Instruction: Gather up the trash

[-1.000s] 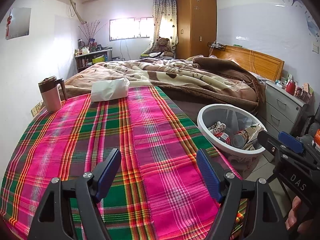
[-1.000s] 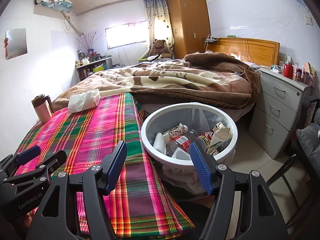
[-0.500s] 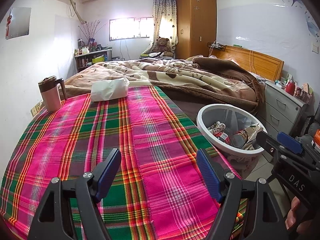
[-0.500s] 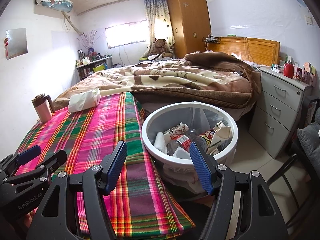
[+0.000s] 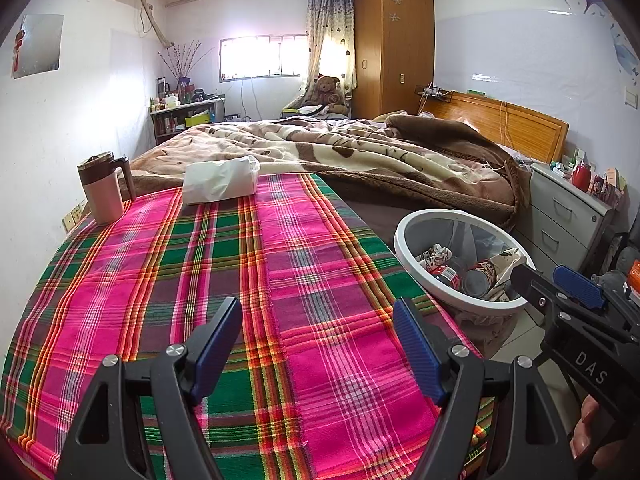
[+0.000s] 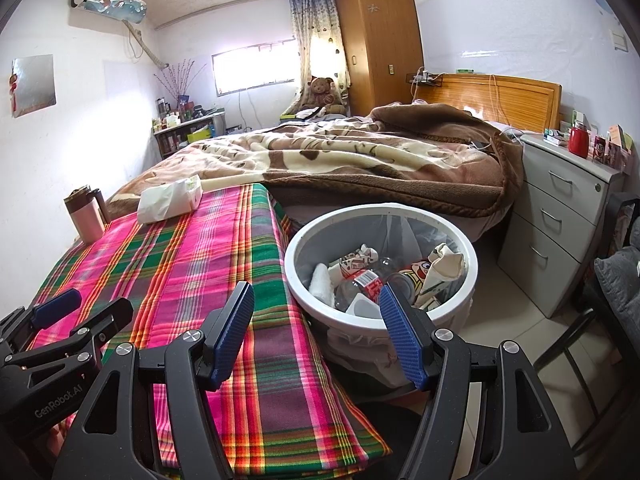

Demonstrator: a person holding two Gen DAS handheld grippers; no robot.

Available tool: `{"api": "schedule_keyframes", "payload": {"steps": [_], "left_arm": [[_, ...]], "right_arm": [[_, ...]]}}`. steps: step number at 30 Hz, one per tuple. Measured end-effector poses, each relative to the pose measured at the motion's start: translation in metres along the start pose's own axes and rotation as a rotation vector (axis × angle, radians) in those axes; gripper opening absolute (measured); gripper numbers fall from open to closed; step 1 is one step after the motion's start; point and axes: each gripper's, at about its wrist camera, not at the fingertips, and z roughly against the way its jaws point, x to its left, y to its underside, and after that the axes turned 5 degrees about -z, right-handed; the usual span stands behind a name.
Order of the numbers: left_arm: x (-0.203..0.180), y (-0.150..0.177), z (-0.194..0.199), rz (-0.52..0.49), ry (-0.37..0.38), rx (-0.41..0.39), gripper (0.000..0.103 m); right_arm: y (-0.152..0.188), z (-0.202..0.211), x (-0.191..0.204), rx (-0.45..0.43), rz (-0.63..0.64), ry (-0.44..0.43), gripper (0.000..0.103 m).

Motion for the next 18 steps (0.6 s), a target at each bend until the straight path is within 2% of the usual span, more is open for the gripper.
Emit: {"api": "schedule_keyframes", "payload": {"steps": [18], "left_arm": [[0.0005, 0.0008, -0.0005, 0.006, 0.001, 0.005, 0.079]], "right_arm": [[-0.0002, -0.0001, 0.0003, 0.002, -0.001, 0.000, 0.067]]}}
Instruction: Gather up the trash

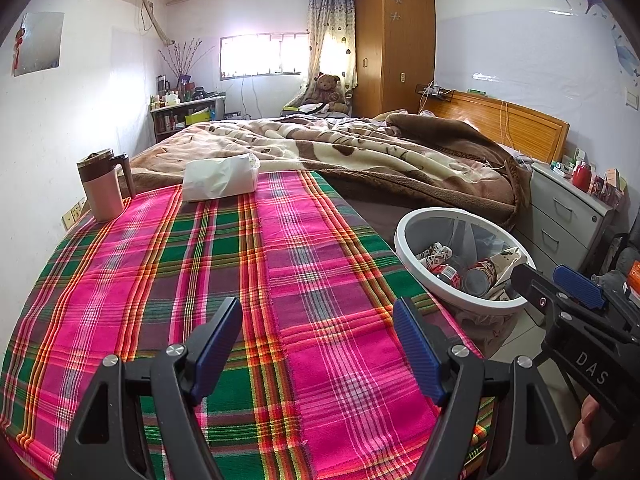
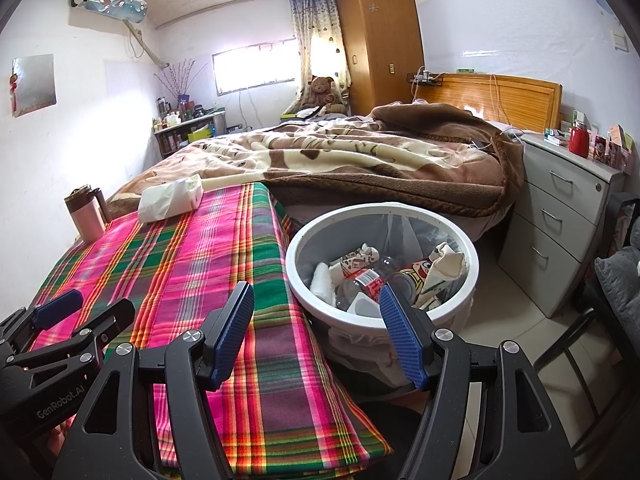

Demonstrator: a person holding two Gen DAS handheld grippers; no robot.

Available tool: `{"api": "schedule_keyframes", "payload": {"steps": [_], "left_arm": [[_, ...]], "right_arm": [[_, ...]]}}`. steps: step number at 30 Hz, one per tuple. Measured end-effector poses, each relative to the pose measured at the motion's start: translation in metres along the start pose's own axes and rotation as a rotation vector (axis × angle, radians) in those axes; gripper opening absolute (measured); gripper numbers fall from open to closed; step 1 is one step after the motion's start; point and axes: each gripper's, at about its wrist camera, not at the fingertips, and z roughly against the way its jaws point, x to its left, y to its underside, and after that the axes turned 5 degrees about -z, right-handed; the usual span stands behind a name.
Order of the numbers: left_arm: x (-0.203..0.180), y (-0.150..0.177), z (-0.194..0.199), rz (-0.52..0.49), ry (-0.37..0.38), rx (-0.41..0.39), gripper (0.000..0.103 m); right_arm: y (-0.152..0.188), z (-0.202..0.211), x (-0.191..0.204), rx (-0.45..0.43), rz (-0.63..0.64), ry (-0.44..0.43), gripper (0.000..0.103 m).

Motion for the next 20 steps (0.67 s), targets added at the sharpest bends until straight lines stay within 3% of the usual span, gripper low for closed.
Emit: {"api": "schedule_keyframes", "payload": {"steps": [20], "left_arm": [[-0.0006, 0.0016, -0.0023, 0.004, 0.005, 0.009, 0.079]], "right_arm": [[0.0015, -0.0005, 0.0009, 0.004, 0.001, 0.000, 0.067]]}}
